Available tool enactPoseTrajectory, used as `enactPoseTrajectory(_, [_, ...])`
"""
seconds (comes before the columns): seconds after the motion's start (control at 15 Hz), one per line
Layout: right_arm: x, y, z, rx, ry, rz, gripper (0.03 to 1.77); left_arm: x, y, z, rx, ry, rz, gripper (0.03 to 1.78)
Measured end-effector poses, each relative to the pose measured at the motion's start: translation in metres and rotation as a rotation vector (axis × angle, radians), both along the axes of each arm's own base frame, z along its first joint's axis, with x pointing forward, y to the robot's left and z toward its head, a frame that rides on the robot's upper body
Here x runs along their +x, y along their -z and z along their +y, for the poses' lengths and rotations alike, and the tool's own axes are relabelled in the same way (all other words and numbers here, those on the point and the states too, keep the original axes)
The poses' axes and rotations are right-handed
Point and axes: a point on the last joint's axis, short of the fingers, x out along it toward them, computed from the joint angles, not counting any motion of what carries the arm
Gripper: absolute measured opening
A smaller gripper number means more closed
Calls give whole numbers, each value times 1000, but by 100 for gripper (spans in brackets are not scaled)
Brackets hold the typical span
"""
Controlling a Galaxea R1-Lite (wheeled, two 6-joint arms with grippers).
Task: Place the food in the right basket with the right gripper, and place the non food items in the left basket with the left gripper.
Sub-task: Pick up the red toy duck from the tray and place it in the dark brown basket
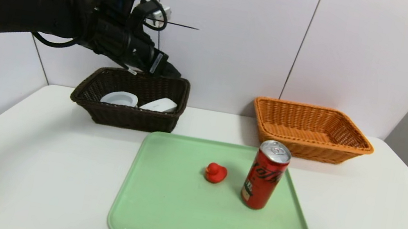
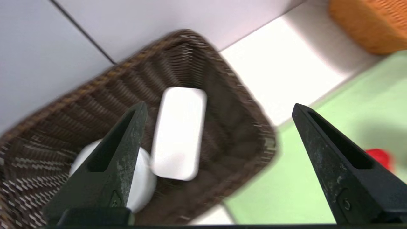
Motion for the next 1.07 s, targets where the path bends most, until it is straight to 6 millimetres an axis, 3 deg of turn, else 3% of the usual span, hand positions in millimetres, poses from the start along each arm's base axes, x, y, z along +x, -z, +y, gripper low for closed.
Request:
enactPoseTrajectory(0.33, [-1, -1, 0, 1, -3, -9, 170, -59, -8, -65, -19, -54, 45, 166])
enactPoseTrajectory(0.8, [-5, -1, -1, 3, -1, -17, 170, -88, 44, -90, 124, 49, 189, 168])
enactPoseTrajectory(1.07, [-5, 0, -1, 3, -1, -12, 170, -97, 72, -97, 172, 224, 236, 169])
